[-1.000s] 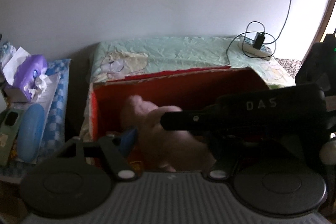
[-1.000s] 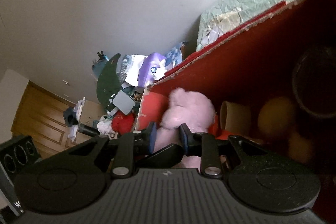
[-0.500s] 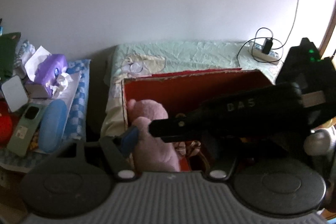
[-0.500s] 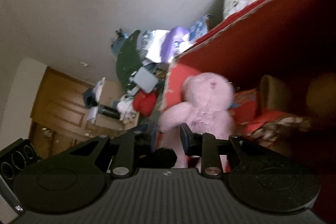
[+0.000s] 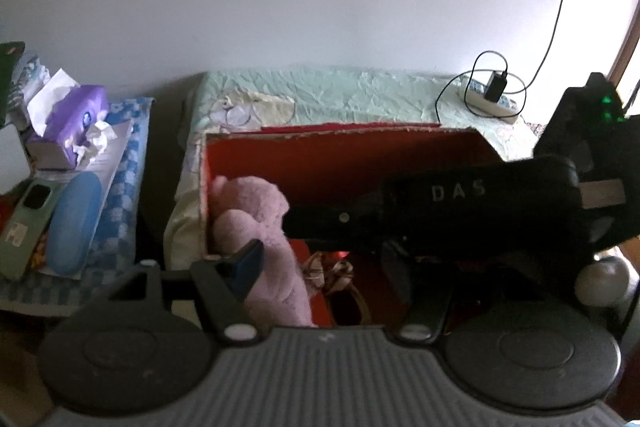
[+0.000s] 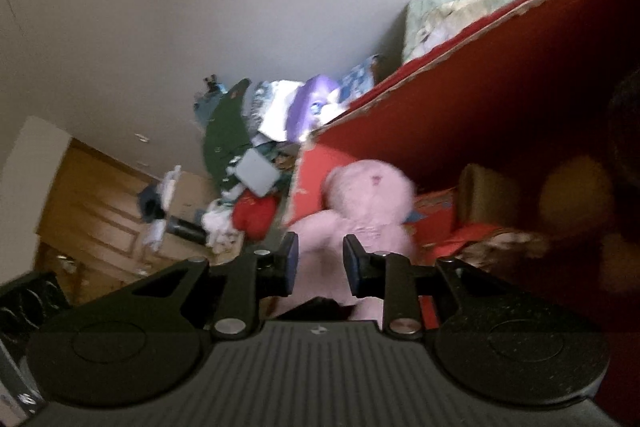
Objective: Organize objects
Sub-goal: 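Lower the teddy bear into the red box and open the right gripper, then move the right gripper to the yellow tiger plush, then close the right gripper on the yellow tiger plush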
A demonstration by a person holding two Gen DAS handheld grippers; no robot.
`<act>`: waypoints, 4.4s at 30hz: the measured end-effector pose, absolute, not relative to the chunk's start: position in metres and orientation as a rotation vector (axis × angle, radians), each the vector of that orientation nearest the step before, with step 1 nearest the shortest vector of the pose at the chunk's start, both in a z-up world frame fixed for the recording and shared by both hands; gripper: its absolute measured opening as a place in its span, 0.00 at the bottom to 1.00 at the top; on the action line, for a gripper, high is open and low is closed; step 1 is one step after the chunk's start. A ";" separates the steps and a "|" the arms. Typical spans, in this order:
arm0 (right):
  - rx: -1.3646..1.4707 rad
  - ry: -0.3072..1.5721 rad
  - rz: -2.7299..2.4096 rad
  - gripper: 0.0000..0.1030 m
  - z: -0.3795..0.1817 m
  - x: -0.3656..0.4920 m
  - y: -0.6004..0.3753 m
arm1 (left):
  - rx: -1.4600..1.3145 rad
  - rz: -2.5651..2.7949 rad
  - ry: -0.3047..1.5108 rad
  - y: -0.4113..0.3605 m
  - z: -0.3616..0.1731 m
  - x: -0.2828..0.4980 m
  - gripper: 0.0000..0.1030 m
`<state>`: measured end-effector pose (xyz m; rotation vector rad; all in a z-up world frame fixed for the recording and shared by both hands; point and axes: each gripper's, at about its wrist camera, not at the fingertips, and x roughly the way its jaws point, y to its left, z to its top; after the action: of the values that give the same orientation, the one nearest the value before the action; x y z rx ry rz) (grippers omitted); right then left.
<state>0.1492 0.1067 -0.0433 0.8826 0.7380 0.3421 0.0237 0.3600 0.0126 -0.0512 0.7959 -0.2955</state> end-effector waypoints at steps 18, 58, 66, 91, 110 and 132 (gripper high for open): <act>0.644 0.729 0.065 0.29 -0.051 0.116 0.097 | 0.033 -0.172 0.900 0.332 -0.006 0.037 0.69; 0.654 0.494 0.188 0.34 -0.029 0.029 0.044 | 0.000 -0.137 0.823 0.281 0.014 0.017 0.78; 0.655 0.466 0.130 0.34 -0.024 -0.022 0.006 | 0.024 -0.230 0.768 0.224 0.031 0.014 0.80; 0.904 0.447 -0.452 0.40 -0.082 -0.212 -0.185 | 0.119 -0.676 0.928 -0.035 -0.016 0.005 0.84; 1.118 0.302 -0.516 0.53 -0.094 -0.215 -0.285 | 0.036 -0.767 1.073 -0.119 -0.049 0.052 0.84; 1.247 0.436 -0.210 0.48 -0.149 -0.138 -0.327 | -0.044 -0.832 1.215 -0.152 -0.098 0.100 0.81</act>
<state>-0.1382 -0.3270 -0.1486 1.2469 0.4355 -0.2101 0.1004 -0.1515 -0.0977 -0.0440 1.2146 -0.8319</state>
